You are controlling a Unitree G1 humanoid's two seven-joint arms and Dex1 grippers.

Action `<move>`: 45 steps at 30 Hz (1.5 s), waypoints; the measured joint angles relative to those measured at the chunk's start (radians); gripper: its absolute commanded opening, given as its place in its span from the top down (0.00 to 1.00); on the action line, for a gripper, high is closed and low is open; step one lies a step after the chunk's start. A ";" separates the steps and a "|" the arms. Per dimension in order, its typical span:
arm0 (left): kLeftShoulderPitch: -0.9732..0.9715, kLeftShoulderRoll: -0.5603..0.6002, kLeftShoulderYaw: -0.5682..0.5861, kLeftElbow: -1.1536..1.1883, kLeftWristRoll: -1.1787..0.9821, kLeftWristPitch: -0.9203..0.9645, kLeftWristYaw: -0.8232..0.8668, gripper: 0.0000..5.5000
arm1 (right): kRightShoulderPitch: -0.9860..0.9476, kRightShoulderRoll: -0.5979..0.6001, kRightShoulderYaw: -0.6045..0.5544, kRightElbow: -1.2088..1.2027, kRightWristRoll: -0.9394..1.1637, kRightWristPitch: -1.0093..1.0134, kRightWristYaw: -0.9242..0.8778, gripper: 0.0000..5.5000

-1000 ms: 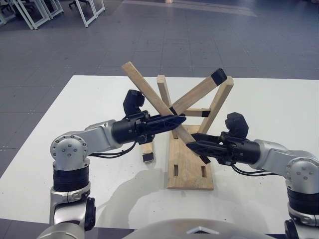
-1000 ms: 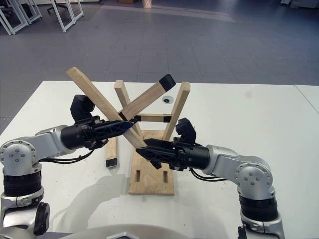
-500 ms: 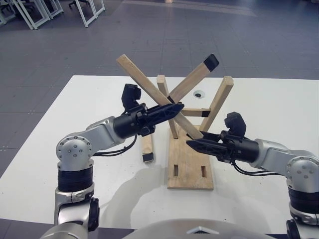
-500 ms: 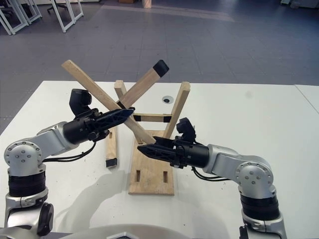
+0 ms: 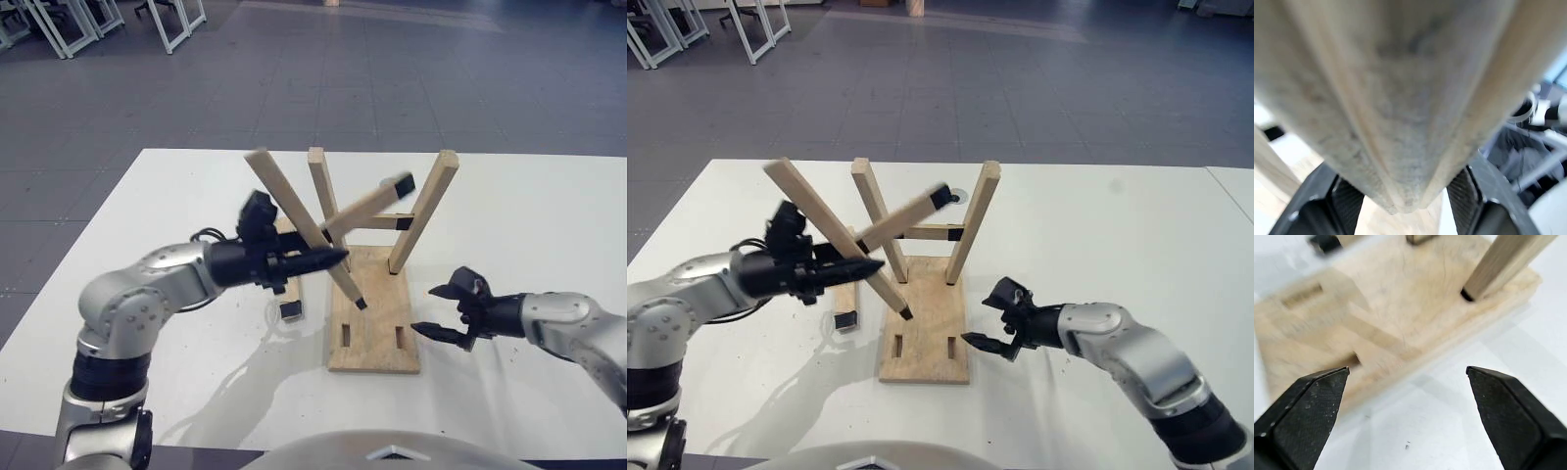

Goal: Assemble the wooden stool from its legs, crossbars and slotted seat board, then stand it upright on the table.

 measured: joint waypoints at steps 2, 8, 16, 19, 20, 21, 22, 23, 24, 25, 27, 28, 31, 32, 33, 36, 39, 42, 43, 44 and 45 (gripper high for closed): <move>0.031 0.000 -0.044 -0.007 0.058 -0.043 -0.030 0.62 | 0.003 0.013 0.037 -0.030 -0.058 -0.013 -0.020 0.20; 0.046 0.009 -0.093 -0.012 0.142 -0.097 -0.105 0.62 | 0.018 0.056 0.062 -0.059 -0.128 -0.009 -0.040 0.20; 0.073 0.027 -0.086 0.024 0.228 -0.200 -0.169 0.62 | 0.038 0.075 0.066 -0.083 -0.168 0.002 -0.052 0.20; 0.073 0.018 -0.062 0.035 0.228 -0.225 -0.173 0.62 | 0.050 0.074 0.075 -0.083 -0.198 -0.016 -0.047 0.20; 0.072 0.013 -0.056 0.034 0.228 -0.235 -0.173 0.62 | 0.049 0.067 0.075 -0.070 -0.204 -0.037 -0.035 0.20; 0.073 0.006 -0.057 0.032 0.229 -0.236 -0.173 0.62 | 0.046 0.058 0.074 -0.056 -0.206 -0.052 -0.022 0.20; 0.074 0.004 -0.057 0.029 0.229 -0.239 -0.173 0.62 | 0.043 0.052 0.070 -0.045 -0.208 -0.064 -0.013 0.20; 0.083 -0.002 -0.060 0.026 0.243 -0.257 -0.173 0.62 | 0.037 0.050 0.066 -0.025 -0.212 -0.081 0.001 0.20; 0.100 -0.016 -0.081 0.016 0.266 -0.276 -0.170 0.62 | 0.022 0.047 0.066 -0.003 -0.219 -0.094 0.013 0.20; 0.123 -0.032 -0.115 0.004 0.293 -0.297 -0.168 0.62 | 0.008 0.041 0.063 0.021 -0.238 -0.112 0.023 0.20; 0.146 -0.052 -0.162 0.000 0.347 -0.340 -0.166 0.62 | -0.004 0.034 0.060 0.044 -0.249 -0.127 0.040 0.20; 0.152 -0.056 -0.176 -0.001 0.360 -0.353 -0.166 0.62 | -0.005 0.033 0.059 0.047 -0.254 -0.131 0.045 0.20; 0.171 -0.078 -0.198 -0.002 0.398 -0.402 -0.164 0.62 | -0.015 0.034 0.061 0.062 -0.275 -0.145 0.060 0.20; 0.175 -0.084 -0.205 -0.001 0.402 -0.414 -0.164 0.62 | -0.018 0.035 0.061 0.064 -0.282 -0.146 0.061 0.20; 0.181 -0.088 -0.208 0.010 0.409 -0.433 -0.165 0.62 | -0.018 0.037 0.060 0.066 -0.284 -0.146 0.061 0.20; 0.188 -0.088 -0.207 0.047 0.418 -0.478 -0.182 0.62 | -0.018 0.044 0.060 0.070 -0.291 -0.146 0.062 0.20; 0.183 -0.085 -0.201 0.077 0.418 -0.503 -0.202 0.62 | -0.019 0.048 0.059 0.072 -0.296 -0.145 0.067 0.20; 0.168 -0.072 -0.198 0.096 0.418 -0.511 -0.228 0.62 | -0.019 0.052 0.057 0.072 -0.305 -0.145 0.072 0.20; 0.168 -0.069 -0.196 0.097 0.417 -0.510 -0.233 0.62 | -0.019 0.053 0.057 0.072 -0.308 -0.145 0.073 0.20; 0.168 -0.066 -0.194 0.095 0.417 -0.507 -0.234 0.62 | -0.019 0.057 0.057 0.072 -0.313 -0.145 0.074 0.20; 0.170 -0.058 -0.196 0.095 0.417 -0.498 -0.234 0.62 | -0.019 0.062 0.056 0.073 -0.317 -0.145 0.073 0.20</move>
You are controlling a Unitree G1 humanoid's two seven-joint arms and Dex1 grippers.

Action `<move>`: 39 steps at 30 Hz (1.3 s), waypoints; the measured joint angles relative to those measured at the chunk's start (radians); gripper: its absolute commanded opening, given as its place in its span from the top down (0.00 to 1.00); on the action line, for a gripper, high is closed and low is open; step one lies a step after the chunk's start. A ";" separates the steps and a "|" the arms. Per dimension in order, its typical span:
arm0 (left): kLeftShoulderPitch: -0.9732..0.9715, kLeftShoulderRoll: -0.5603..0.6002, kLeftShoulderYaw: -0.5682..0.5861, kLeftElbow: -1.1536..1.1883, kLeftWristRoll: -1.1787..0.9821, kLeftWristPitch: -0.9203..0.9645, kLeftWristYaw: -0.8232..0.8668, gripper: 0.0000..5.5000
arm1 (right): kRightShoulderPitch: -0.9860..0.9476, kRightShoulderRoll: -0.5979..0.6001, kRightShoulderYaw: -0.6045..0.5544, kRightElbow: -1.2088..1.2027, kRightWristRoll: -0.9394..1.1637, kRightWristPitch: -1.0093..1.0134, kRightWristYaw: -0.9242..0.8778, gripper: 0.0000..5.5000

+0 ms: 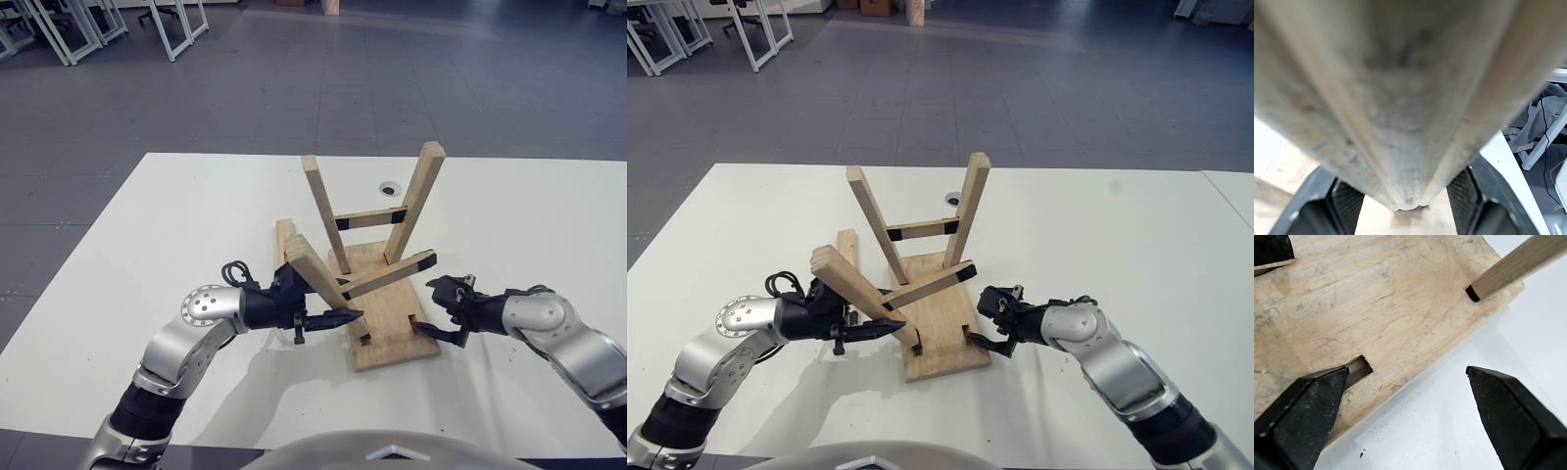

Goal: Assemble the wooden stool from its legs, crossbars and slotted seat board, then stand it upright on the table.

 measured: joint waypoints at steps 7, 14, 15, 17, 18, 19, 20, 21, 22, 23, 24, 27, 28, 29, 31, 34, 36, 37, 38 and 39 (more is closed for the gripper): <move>0.005 0.005 0.000 -0.006 -0.002 0.021 0.000 0.62 | -0.001 0.027 -0.006 0.007 -0.013 0.001 -0.001 0.20; 0.024 -0.029 -0.020 -0.024 -0.003 0.055 0.079 0.62 | -0.003 0.044 -0.010 0.008 -0.041 0.004 -0.011 0.20; 0.023 -0.033 -0.024 -0.034 -0.003 0.071 0.094 0.62 | -0.002 0.049 -0.012 0.008 -0.045 0.006 -0.016 0.20; 0.020 -0.027 -0.045 -0.031 0.023 0.047 0.094 0.62 | 0.004 0.068 -0.024 0.006 -0.044 0.026 -0.022 0.20; 0.017 -0.021 -0.056 -0.027 0.042 0.021 0.091 0.62 | 0.010 0.087 -0.040 0.005 -0.036 0.047 -0.033 0.20; 0.016 -0.019 -0.059 -0.020 0.050 0.004 0.090 0.62 | 0.014 0.109 -0.059 0.006 -0.021 0.071 -0.041 0.20; 0.016 -0.011 -0.062 -0.012 0.060 -0.019 0.088 0.62 | 0.019 0.142 -0.084 0.008 0.001 0.109 -0.058 0.20; 0.016 -0.005 -0.066 -0.001 0.071 -0.042 0.086 0.62 | 0.023 0.169 -0.109 0.009 0.027 0.140 -0.068 0.20; 0.012 0.001 -0.069 0.008 0.081 -0.059 0.084 0.62 | 0.024 0.191 -0.134 0.008 0.051 0.161 -0.073 0.20; 0.008 0.005 -0.075 0.019 0.090 -0.084 0.081 0.62 | 0.025 0.212 -0.163 0.007 0.082 0.187 -0.076 0.20; 0.007 0.008 -0.078 0.025 0.093 -0.100 0.078 0.62 | 0.026 0.231 -0.195 0.007 0.109 0.211 -0.080 0.20; -0.007 0.015 -0.082 0.053 0.093 -0.135 0.065 0.62 | 0.027 0.281 -0.312 0.033 0.159 0.260 -0.122 0.20; -0.010 0.019 -0.085 0.060 0.093 -0.146 0.061 0.62 | 0.024 0.306 -0.353 0.058 0.170 0.272 -0.149 0.20; -0.012 0.024 -0.089 0.062 0.096 -0.159 0.059 0.62 | 0.018 0.323 -0.381 0.078 0.180 0.280 -0.172 0.20; -0.024 0.037 -0.106 0.064 0.122 -0.194 0.054 0.62 | -0.018 0.392 -0.459 0.138 0.186 0.294 -0.258 0.20; -0.060 0.052 -0.138 0.064 0.186 -0.206 0.054 0.62 | -0.051 0.440 -0.528 0.184 0.187 0.296 -0.344 0.20; -0.088 0.067 -0.163 0.068 0.234 -0.206 0.059 0.62 | -0.053 0.469 -0.550 0.190 0.188 0.297 -0.381 0.20; -0.103 0.067 -0.172 0.075 0.246 -0.209 0.059 0.62 | -0.054 0.482 -0.557 0.190 0.190 0.301 -0.395 0.20; -0.109 0.067 -0.176 0.079 0.247 -0.210 0.059 0.62 | -0.054 0.491 -0.560 0.189 0.190 0.304 -0.405 0.20; -0.114 0.067 -0.181 0.084 0.247 -0.216 0.059 0.62 | -0.054 0.501 -0.560 0.188 0.190 0.309 -0.414 0.20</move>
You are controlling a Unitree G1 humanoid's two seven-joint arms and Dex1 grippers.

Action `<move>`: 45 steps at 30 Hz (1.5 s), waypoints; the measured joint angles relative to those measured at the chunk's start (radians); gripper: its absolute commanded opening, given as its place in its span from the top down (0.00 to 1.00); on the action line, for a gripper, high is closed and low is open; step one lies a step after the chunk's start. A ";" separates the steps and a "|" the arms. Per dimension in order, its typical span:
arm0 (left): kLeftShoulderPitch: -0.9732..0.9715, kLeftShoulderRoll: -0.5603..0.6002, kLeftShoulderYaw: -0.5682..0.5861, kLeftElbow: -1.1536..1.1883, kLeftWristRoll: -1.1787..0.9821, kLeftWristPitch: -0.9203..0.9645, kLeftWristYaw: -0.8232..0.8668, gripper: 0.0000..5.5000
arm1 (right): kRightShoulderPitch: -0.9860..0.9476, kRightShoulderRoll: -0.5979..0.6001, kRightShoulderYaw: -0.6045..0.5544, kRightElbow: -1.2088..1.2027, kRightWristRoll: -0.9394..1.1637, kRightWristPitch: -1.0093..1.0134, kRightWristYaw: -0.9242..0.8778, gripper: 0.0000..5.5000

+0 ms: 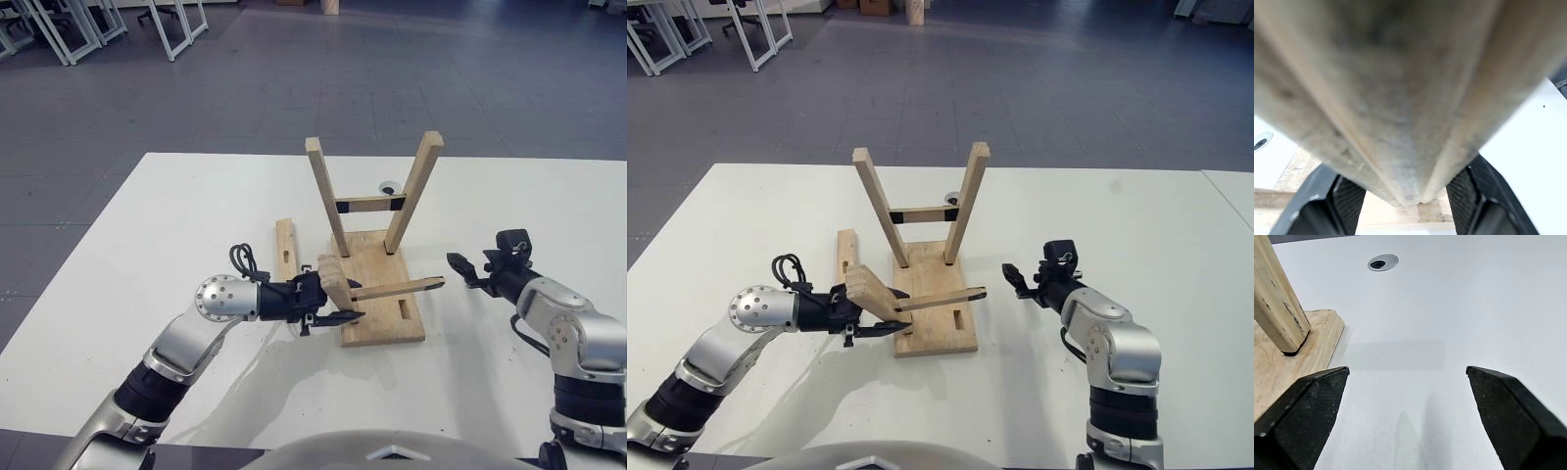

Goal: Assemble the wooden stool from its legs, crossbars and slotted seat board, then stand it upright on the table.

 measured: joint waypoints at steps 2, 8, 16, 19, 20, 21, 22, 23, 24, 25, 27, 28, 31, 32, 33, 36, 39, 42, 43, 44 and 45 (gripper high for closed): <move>0.002 0.000 -0.005 0.014 0.000 -0.019 -0.001 0.62 | -0.002 0.009 -0.001 -0.006 0.002 0.008 -0.014 0.20; 0.036 0.000 -0.006 0.119 -0.023 -0.163 -0.019 0.62 | -0.037 0.010 -0.008 -0.020 0.016 0.045 -0.025 0.20; 0.011 0.014 -0.050 0.178 -0.023 -0.303 -0.024 0.62 | -0.044 0.012 -0.010 -0.022 0.041 0.048 -0.039 0.20; -0.029 0.041 -0.075 0.175 -0.023 -0.304 -0.056 0.62 | -0.044 0.012 -0.008 -0.024 0.041 0.048 -0.041 0.20; -0.040 0.053 -0.080 0.169 -0.023 -0.301 -0.069 0.62 | -0.044 0.013 -0.008 -0.026 0.041 0.048 -0.041 0.20; -0.053 0.064 -0.083 0.164 -0.024 -0.285 -0.084 0.62 | -0.044 0.016 -0.006 -0.033 0.041 0.048 -0.041 0.20; -0.060 0.072 -0.083 0.153 -0.032 -0.249 -0.090 0.62 | -0.044 0.022 -0.005 -0.044 0.042 0.049 -0.043 0.20; -0.065 0.081 -0.083 0.144 -0.045 -0.216 -0.091 0.62 | -0.044 0.031 -0.003 -0.051 0.043 0.050 -0.043 0.20; -0.067 0.092 -0.082 0.131 -0.061 -0.179 -0.092 0.62 | -0.044 0.037 0.000 -0.056 0.043 0.053 -0.045 0.20; -0.071 0.098 -0.081 0.117 -0.073 -0.146 -0.093 0.62 | -0.044 0.041 0.001 -0.059 0.043 0.056 -0.045 0.20; -0.082 0.108 -0.080 0.090 -0.082 -0.086 -0.094 0.62 | -0.043 0.042 0.001 -0.067 0.043 0.064 -0.045 0.20; -0.087 0.113 -0.080 0.079 -0.088 -0.062 -0.096 0.62 | -0.043 0.043 0.001 -0.070 0.043 0.066 -0.045 0.20; -0.095 0.118 -0.080 0.061 -0.092 -0.020 -0.096 0.62 | -0.043 0.045 0.001 -0.083 0.044 0.068 -0.045 0.20; -0.095 0.118 -0.080 0.061 -0.092 -0.019 -0.096 0.62 | -0.043 0.045 0.001 -0.083 0.044 0.068 -0.045 0.20; -0.095 0.118 -0.080 0.060 -0.092 -0.017 -0.096 0.62 | -0.043 0.045 0.001 -0.083 0.044 0.069 -0.045 0.20; -0.093 0.118 -0.080 0.060 -0.092 -0.017 -0.096 0.57 | -0.043 0.045 0.001 -0.083 0.044 0.072 -0.045 0.20; -0.040 0.167 -0.121 0.121 -0.005 0.107 -0.105 0.49 | -0.043 0.044 0.006 -0.086 0.044 0.076 -0.040 0.20; 0.011 0.171 -0.135 0.133 0.004 0.136 -0.126 0.40 | -0.031 0.034 0.040 -0.112 0.078 0.099 0.002 0.20; 0.010 0.166 -0.129 0.132 0.011 0.143 -0.128 0.38 | -0.019 0.024 0.050 -0.126 0.086 0.114 0.027 0.20; 0.009 0.159 -0.119 0.132 0.017 0.152 -0.128 0.35 | -0.004 0.001 0.062 -0.138 0.096 0.122 0.045 0.20; 0.005 0.155 -0.109 0.134 0.020 0.165 -0.128 0.33 | 0.014 -0.019 0.072 -0.151 0.103 0.130 0.064 0.20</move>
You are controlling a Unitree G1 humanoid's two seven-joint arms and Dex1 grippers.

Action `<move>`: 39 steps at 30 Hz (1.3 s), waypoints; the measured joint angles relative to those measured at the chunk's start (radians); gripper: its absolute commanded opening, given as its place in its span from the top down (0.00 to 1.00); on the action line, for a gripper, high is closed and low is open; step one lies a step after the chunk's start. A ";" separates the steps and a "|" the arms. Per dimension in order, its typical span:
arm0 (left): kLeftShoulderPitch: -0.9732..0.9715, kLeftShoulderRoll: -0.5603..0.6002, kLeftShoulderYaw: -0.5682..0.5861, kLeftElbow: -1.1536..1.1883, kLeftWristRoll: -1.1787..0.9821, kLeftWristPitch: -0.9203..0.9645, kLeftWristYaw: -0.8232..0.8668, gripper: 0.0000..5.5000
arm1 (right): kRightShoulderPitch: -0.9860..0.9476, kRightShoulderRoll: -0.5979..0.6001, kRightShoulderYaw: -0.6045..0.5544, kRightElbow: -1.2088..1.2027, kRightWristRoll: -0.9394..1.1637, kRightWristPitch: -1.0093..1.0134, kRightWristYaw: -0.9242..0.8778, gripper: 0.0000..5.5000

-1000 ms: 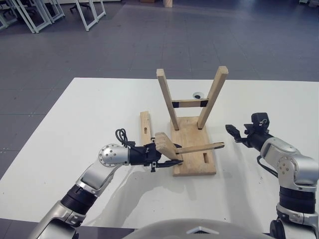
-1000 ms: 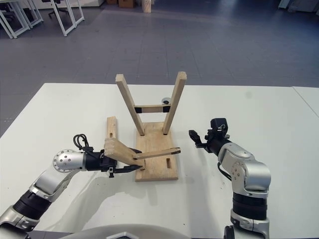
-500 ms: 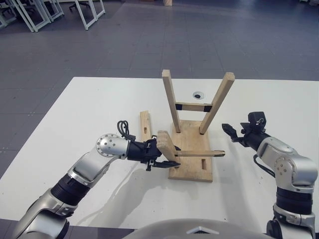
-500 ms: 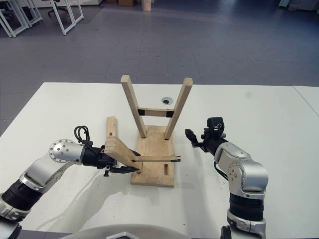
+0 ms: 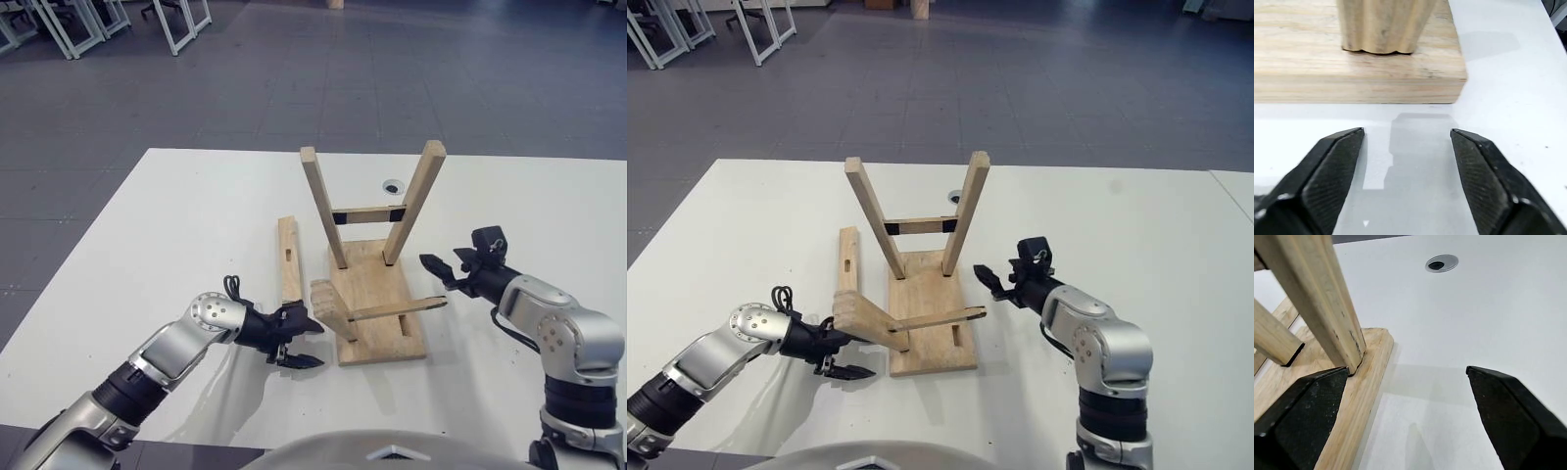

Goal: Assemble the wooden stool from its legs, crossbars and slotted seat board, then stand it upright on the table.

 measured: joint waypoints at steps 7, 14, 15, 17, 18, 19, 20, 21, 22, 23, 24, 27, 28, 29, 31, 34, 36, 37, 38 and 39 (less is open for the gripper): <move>-0.013 0.026 0.094 -0.018 -0.007 0.056 -0.025 0.19 | 0.106 -0.148 0.080 -0.096 0.048 0.023 0.139 0.20; 0.000 0.040 0.320 -0.183 -0.166 0.251 0.036 0.19 | 0.143 -0.225 0.148 -0.120 0.014 -0.027 0.169 0.20; -0.001 0.030 0.357 -0.211 -0.190 0.278 0.064 0.19 | 0.154 -0.225 0.158 -0.123 0.013 -0.028 0.168 0.20; 0.004 0.009 0.400 -0.250 -0.212 0.319 0.121 0.19 | 0.165 -0.225 0.169 -0.136 0.013 -0.028 0.166 0.20; 0.014 0.000 0.411 -0.263 -0.220 0.332 0.143 0.19 | 0.167 -0.225 0.173 -0.144 0.012 -0.028 0.166 0.20; 0.022 -0.011 0.426 -0.276 -0.226 0.350 0.168 0.19 | 0.168 -0.225 0.184 -0.151 0.012 -0.028 0.165 0.20; 0.026 -0.021 0.434 -0.283 -0.229 0.359 0.188 0.19 | 0.170 -0.225 0.196 -0.154 0.011 -0.029 0.165 0.20; 0.028 -0.036 0.439 -0.288 -0.230 0.369 0.213 0.19 | 0.173 -0.225 0.204 -0.161 0.010 -0.029 0.164 0.20; 0.029 -0.047 0.440 -0.291 -0.230 0.373 0.231 0.19 | 0.173 -0.225 0.209 -0.162 0.008 -0.029 0.162 0.20; 0.029 -0.059 0.441 -0.296 -0.230 0.380 0.247 0.19 | 0.173 -0.225 0.215 -0.162 0.004 -0.029 0.159 0.20; 0.031 -0.067 0.440 -0.302 -0.230 0.386 0.259 0.19 | 0.173 -0.226 0.226 -0.164 0.002 -0.029 0.158 0.20; 0.033 -0.091 0.449 -0.309 -0.235 0.397 0.293 0.19 | 0.172 -0.240 0.269 -0.167 -0.029 -0.039 0.150 0.20; 0.032 -0.101 0.464 -0.309 -0.246 0.403 0.309 0.19 | 0.167 -0.245 0.282 -0.167 -0.039 -0.048 0.144 0.20; 0.030 -0.104 0.473 -0.310 -0.249 0.409 0.318 0.19 | 0.163 -0.245 0.289 -0.167 -0.047 -0.048 0.137 0.20; 0.023 -0.119 0.490 -0.320 -0.261 0.434 0.354 0.19 | 0.130 -0.246 0.327 -0.178 -0.078 -0.012 0.094 0.20; -0.033 -0.178 0.552 -0.354 -0.297 0.511 0.469 0.19 | 0.022 -0.243 0.419 -0.167 -0.147 0.054 0.027 0.20; -0.078 -0.216 0.595 -0.374 -0.331 0.569 0.548 0.19 | -0.019 -0.190 0.420 -0.121 -0.159 0.089 -0.012 0.20; -0.114 -0.250 0.629 -0.394 -0.360 0.620 0.611 0.19 | -0.042 -0.135 0.412 -0.077 -0.175 0.111 -0.048 0.20; -0.135 -0.268 0.649 -0.407 -0.385 0.649 0.647 0.19 | -0.053 -0.109 0.409 -0.053 -0.183 0.113 -0.065 0.20; -0.162 -0.289 0.670 -0.427 -0.410 0.683 0.687 0.19 | -0.063 -0.084 0.404 -0.028 -0.186 0.113 -0.083 0.20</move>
